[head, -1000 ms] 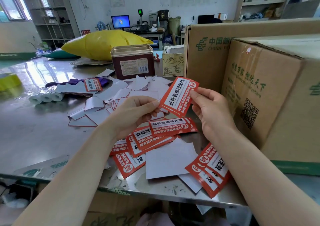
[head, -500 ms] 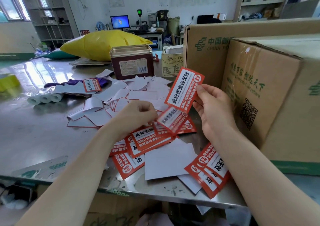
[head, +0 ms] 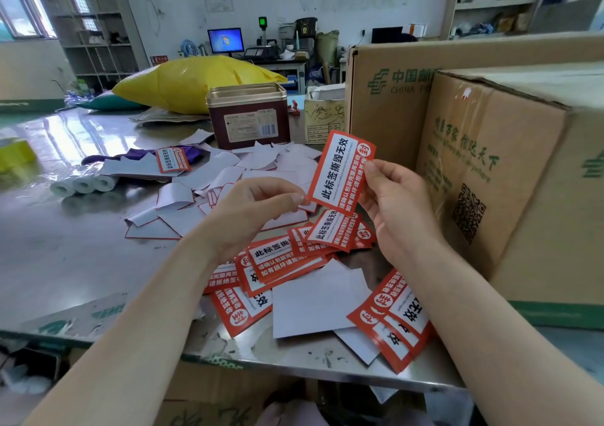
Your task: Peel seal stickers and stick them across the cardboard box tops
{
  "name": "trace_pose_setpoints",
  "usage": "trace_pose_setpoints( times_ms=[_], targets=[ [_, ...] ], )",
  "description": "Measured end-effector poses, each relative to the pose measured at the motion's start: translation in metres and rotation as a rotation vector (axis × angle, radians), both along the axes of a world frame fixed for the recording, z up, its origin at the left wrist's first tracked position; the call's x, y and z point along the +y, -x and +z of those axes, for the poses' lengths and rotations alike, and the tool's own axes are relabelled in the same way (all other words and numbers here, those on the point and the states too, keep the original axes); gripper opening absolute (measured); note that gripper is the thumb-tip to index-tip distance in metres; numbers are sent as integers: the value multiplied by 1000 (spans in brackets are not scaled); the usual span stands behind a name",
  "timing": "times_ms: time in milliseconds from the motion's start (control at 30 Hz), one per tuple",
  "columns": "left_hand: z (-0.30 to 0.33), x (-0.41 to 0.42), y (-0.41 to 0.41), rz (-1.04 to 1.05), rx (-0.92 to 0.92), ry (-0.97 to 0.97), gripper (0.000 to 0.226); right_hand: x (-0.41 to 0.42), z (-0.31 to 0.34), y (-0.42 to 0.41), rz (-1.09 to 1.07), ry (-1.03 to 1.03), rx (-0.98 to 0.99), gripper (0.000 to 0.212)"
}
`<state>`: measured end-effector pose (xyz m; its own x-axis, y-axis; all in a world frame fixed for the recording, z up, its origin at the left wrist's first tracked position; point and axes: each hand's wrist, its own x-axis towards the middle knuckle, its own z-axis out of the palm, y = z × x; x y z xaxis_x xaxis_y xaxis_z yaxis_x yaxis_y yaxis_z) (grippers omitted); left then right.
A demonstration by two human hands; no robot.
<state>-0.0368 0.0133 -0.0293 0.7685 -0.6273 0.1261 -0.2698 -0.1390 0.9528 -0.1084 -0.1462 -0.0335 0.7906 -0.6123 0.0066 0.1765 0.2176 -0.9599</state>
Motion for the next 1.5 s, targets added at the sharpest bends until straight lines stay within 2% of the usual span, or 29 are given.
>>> trace_pose_setpoints(
  times_ms=[300, 433, 500, 600, 667, 767, 900, 1200, 1500],
  targets=[
    [-3, -1, -3, -23, 17, -3, 15, -1, -2, -2, -27, 31, 9, 20],
    [-4, 0, -4, -42, 13, -3, 20, -1, -4, -3, -40, 47, 12, 18],
    [-4, 0, -4, -41, -3, -14, 22, -2, -8, -3, -119, 204, 25, 18],
    [-4, 0, -5, -15, 1, 11, 19, 1, -9, 1, -246, 649, -34, 21],
    [-5, 1, -6, 23, 2, 53, 16, 9, -6, 2, -128, 869, -91, 15],
    [-6, 1, -5, 56, -68, 91, 18, 22, -6, 1, 127, 1035, -52, 19],
    [-6, 0, -5, 88, -69, 114, 16, 20, -8, -1, 116, 1171, -2, 27],
    [-7, -2, -3, 126, -267, 24, 15, 21, -9, 0, 37, 1163, -48, 20],
    [-7, -2, -4, 113, -298, 9, 13, 21, -11, -1, 45, 1169, -23, 22]
  ],
)
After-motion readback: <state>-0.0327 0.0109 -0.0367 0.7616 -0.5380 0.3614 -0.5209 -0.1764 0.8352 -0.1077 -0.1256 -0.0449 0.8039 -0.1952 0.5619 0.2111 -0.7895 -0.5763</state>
